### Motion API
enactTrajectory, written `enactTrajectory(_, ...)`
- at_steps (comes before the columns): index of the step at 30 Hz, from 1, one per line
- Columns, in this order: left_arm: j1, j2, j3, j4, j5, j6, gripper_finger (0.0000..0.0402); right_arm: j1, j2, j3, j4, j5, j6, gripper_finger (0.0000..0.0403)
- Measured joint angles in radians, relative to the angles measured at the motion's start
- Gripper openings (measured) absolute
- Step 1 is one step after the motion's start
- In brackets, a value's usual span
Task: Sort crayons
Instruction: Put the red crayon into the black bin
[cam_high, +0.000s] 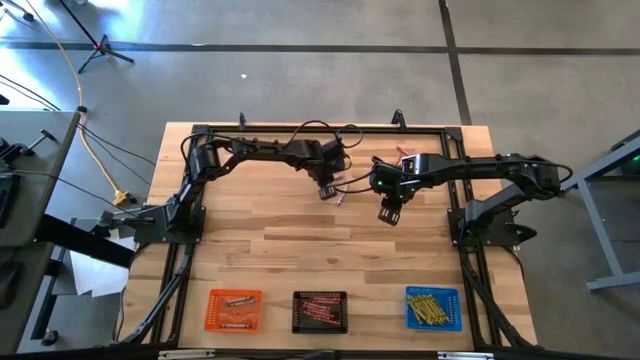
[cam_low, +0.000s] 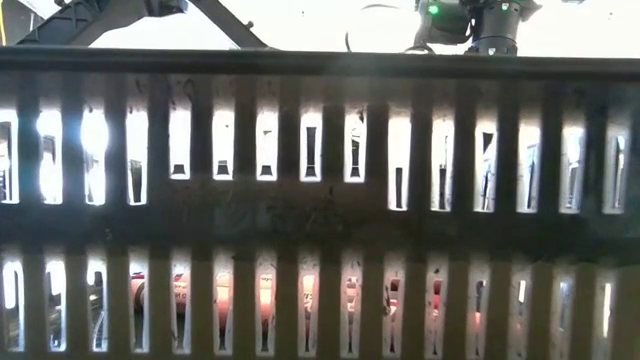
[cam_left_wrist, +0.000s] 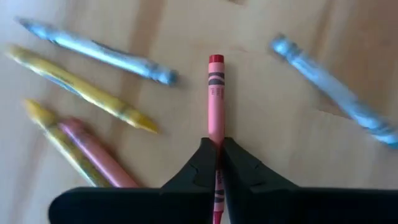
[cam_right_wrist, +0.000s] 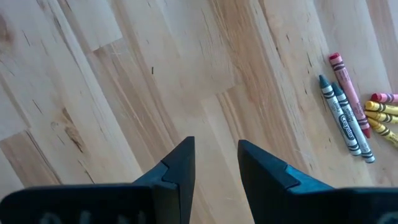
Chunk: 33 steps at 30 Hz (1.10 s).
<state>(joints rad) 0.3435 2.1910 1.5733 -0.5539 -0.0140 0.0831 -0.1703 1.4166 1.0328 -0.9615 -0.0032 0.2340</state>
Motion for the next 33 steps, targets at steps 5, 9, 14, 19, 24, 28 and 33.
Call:
enactTrajectory(5,-0.008,0.000,0.109,-0.099,0.101,-0.046,0.0002,0.000,0.000,0.000,0.000,0.000,0.020,0.0106)
enactTrajectory(9,-0.028,0.000,0.211,-0.229,0.179,-0.038,0.0001,0.000,0.000,0.000,0.000,0.000,0.059,0.0106)
enactTrajectory(14,-0.077,-0.002,0.305,-0.388,0.226,-0.007,0.0001,0.000,0.000,0.000,0.000,0.000,0.129,0.0106)
enactTrajectory(19,-0.143,-0.002,0.326,-0.612,0.224,-0.010,0.0001,0.008,0.000,0.000,-0.007,-0.009,0.196,0.0106)
enactTrajectory(24,-0.246,0.000,0.303,-0.726,0.220,-0.122,0.0000,0.057,-0.006,0.000,-0.069,-0.047,0.180,0.0106)
enactTrajectory(28,-0.352,-0.001,0.303,-0.719,0.218,-0.242,0.0000,0.122,-0.040,0.000,-0.137,-0.048,0.213,0.0106)
enactTrajectory(33,-0.461,-0.001,0.303,-0.611,0.220,-0.389,0.0000,0.233,-0.137,0.000,-0.138,-0.049,0.239,0.0105)
